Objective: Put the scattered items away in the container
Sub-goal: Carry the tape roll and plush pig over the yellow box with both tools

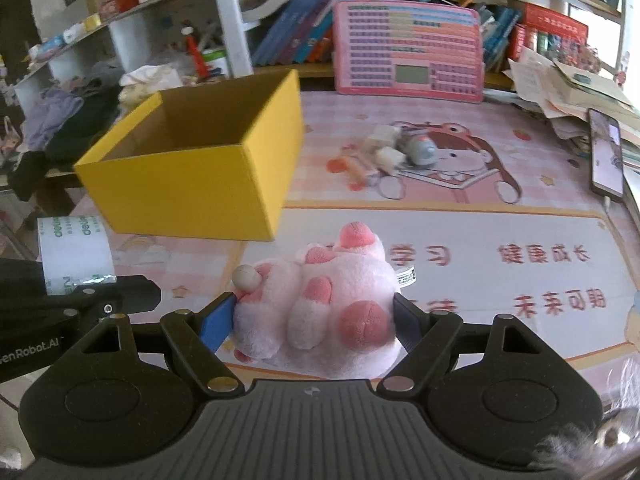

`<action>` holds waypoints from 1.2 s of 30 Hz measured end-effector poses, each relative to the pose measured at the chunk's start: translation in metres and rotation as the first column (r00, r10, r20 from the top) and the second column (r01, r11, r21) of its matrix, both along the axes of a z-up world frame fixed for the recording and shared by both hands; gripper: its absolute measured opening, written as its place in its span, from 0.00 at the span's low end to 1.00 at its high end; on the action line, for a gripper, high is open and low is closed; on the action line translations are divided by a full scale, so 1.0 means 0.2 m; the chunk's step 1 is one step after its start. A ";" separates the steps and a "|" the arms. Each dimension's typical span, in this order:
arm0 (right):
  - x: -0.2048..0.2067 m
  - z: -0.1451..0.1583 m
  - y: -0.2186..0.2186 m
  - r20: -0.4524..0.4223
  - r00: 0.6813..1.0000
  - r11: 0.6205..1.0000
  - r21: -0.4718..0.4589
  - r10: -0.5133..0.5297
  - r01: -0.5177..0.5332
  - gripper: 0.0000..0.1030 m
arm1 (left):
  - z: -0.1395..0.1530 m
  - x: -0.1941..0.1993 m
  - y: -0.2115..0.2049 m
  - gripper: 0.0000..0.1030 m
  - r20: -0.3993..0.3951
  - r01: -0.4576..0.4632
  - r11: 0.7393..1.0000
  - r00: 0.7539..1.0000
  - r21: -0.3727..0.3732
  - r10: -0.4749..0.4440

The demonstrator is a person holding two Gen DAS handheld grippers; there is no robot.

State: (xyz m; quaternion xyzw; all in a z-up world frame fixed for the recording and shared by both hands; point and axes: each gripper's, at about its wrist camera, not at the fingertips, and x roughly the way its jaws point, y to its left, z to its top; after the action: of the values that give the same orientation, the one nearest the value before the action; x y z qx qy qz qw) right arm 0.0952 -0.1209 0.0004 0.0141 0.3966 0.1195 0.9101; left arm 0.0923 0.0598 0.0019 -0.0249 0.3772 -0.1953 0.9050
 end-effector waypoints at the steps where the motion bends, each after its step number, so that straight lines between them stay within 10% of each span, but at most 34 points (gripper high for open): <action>1: 0.00 0.00 0.03 0.005 1.000 1.000 0.000 0.007 -0.007 0.77 | 0.00 -0.01 0.03 0.03 0.003 -0.006 1.000 1.000 0.000 0.006; 22: 0.02 0.20 0.44 0.179 0.963 0.979 -0.073 0.203 -0.192 0.77 | 0.18 0.01 0.40 0.03 0.143 -0.100 0.995 0.985 0.003 0.098; 36: 0.41 0.40 0.55 0.322 0.904 0.958 -0.151 0.282 -0.245 0.77 | 0.33 0.46 0.40 0.03 0.244 -0.087 0.995 0.967 0.051 0.072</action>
State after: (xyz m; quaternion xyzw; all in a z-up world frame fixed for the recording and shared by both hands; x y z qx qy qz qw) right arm 0.1775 -0.0103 0.0794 -0.1093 0.2376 0.2207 0.9396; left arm 0.1838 0.1389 0.0671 0.0118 0.2685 -0.1490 0.9516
